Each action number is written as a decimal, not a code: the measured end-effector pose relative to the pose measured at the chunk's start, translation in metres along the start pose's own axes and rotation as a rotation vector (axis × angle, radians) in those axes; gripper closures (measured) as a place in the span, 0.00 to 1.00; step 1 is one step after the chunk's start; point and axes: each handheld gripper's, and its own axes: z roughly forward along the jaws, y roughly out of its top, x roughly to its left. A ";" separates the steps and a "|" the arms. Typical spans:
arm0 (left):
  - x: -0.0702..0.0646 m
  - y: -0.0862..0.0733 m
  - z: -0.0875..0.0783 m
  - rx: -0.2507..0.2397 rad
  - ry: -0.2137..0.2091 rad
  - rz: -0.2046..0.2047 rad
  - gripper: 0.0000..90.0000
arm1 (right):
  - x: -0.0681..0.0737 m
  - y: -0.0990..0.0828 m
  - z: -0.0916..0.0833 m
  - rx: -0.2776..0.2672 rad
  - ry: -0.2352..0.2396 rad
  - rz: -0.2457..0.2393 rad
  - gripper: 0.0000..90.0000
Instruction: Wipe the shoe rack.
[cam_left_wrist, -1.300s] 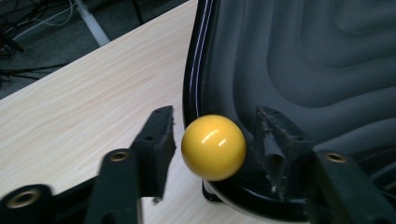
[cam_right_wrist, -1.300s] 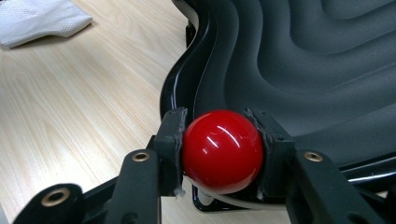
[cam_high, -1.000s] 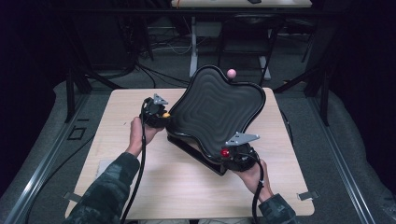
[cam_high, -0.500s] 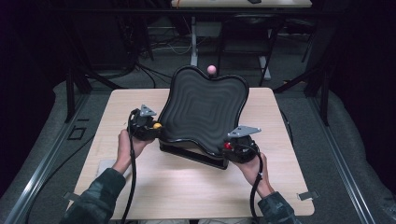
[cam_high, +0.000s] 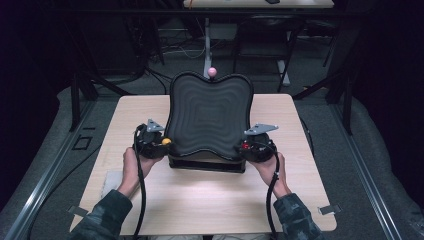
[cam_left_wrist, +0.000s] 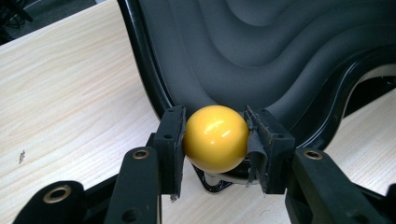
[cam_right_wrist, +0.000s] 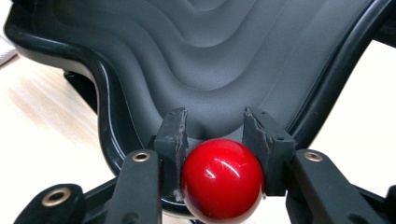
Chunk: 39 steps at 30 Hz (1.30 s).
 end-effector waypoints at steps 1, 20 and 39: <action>0.000 0.000 0.000 -0.001 -0.001 -0.003 0.66 | -0.002 0.002 0.002 0.002 0.002 0.003 0.66; 0.000 0.005 0.002 0.020 0.000 -0.019 0.66 | -0.011 0.013 0.011 0.029 -0.016 -0.002 0.66; 0.011 -0.011 -0.019 -0.002 -0.018 -0.051 0.22 | -0.005 0.003 -0.016 0.005 -0.046 0.017 0.16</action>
